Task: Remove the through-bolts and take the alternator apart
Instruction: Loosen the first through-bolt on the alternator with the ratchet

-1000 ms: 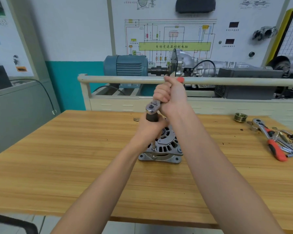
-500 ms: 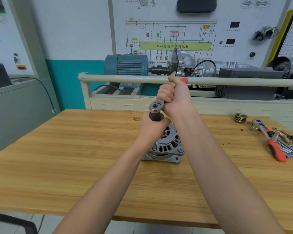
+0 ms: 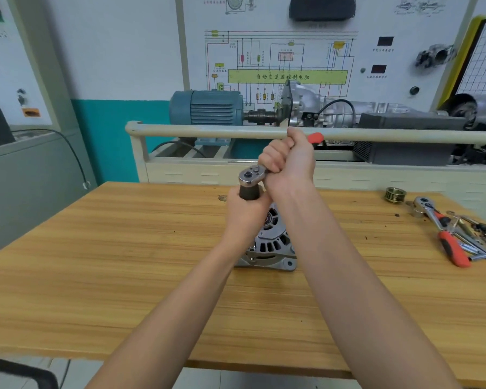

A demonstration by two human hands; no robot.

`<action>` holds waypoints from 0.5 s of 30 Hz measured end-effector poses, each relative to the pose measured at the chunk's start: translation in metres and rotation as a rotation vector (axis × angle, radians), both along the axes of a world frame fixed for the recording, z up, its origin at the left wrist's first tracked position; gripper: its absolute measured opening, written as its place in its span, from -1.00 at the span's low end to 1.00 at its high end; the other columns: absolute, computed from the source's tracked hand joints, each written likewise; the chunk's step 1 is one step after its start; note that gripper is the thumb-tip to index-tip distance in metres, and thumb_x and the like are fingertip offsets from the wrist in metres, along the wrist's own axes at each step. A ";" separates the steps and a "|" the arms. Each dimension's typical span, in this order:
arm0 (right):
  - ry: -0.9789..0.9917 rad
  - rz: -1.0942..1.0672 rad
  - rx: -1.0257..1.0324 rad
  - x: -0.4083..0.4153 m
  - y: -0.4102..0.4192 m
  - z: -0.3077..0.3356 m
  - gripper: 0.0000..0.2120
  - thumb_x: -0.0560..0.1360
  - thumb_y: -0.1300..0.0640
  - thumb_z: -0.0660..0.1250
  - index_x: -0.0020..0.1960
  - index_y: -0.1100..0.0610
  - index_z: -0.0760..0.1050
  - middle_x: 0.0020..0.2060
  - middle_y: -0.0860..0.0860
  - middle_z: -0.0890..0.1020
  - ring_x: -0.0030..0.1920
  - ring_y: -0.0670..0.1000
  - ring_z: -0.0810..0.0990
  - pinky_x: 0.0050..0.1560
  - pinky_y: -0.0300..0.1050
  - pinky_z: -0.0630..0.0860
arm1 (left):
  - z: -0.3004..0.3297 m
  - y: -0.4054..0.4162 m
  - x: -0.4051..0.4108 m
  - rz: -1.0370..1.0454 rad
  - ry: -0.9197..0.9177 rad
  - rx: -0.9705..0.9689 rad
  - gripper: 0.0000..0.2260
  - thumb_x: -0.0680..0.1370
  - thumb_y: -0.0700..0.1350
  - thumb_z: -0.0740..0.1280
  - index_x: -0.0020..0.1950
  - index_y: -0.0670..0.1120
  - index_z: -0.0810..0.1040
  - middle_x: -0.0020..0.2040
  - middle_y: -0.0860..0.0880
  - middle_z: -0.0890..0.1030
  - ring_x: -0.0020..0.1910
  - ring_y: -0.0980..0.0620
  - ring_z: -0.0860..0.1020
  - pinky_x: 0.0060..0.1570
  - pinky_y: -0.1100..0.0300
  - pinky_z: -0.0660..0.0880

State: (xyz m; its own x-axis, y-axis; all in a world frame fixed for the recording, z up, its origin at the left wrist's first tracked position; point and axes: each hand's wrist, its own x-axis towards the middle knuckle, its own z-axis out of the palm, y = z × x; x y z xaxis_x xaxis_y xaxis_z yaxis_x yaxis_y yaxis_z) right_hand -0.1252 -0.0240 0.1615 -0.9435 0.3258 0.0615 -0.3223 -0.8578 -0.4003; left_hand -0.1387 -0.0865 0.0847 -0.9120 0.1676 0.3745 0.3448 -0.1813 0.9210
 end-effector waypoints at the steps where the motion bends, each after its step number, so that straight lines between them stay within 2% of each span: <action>1: -0.001 0.023 0.013 0.001 0.002 0.000 -0.59 0.60 0.15 0.16 -0.41 0.07 0.17 -0.66 -0.09 0.14 -0.70 -0.12 0.06 -0.72 -0.30 0.03 | -0.001 -0.002 -0.002 -0.037 0.039 -0.056 -0.71 0.45 -0.36 0.30 -0.39 -0.11 0.31 -0.53 0.03 0.33 -0.55 0.12 0.26 -0.53 0.31 0.22; 5: -0.028 0.411 0.149 0.003 0.014 0.006 -0.53 0.61 0.13 0.14 -0.48 0.08 0.18 -0.67 -0.08 0.16 -0.73 -0.12 0.10 -0.74 -0.32 0.01 | 0.007 -0.022 -0.007 -0.471 0.183 -0.400 -0.66 0.41 -0.30 0.39 -0.49 -0.10 0.35 -0.56 -0.01 0.37 -0.56 0.09 0.31 -0.47 0.30 0.30; 7: -0.041 0.483 0.183 0.002 0.014 0.007 -0.50 0.61 0.13 0.14 -0.50 0.09 0.20 -0.67 -0.08 0.17 -0.73 -0.13 0.12 -0.74 -0.34 0.01 | 0.012 -0.028 -0.009 -0.580 0.193 -0.507 -0.62 0.42 -0.26 0.39 -0.54 -0.04 0.35 -0.57 0.00 0.37 -0.57 0.09 0.31 -0.46 0.30 0.30; 9: -0.056 0.388 0.151 0.000 0.009 0.008 -0.53 0.61 0.14 0.16 -0.47 0.08 0.20 -0.67 -0.08 0.17 -0.73 -0.13 0.11 -0.75 -0.33 0.03 | 0.012 -0.025 -0.011 -0.494 0.142 -0.470 -0.59 0.43 -0.32 0.37 -0.54 -0.03 0.33 -0.58 0.03 0.36 -0.59 0.11 0.30 -0.49 0.30 0.28; 13: -0.023 -0.016 0.008 0.000 0.001 0.003 -0.59 0.61 0.16 0.16 -0.40 0.07 0.16 -0.66 -0.09 0.14 -0.70 -0.12 0.06 -0.71 -0.30 0.03 | 0.005 -0.003 -0.001 -0.048 -0.037 -0.126 -0.71 0.42 -0.36 0.31 -0.42 -0.12 0.32 -0.55 0.00 0.34 -0.58 0.10 0.27 -0.52 0.24 0.23; 15: -0.009 -0.033 0.013 0.002 0.002 0.001 -0.59 0.61 0.16 0.15 -0.40 0.07 0.16 -0.65 -0.09 0.13 -0.69 -0.12 0.06 -0.71 -0.30 0.03 | 0.001 -0.004 -0.002 -0.037 -0.019 -0.111 -0.72 0.41 -0.35 0.31 -0.43 -0.12 0.33 -0.56 0.03 0.34 -0.58 0.11 0.28 -0.52 0.25 0.24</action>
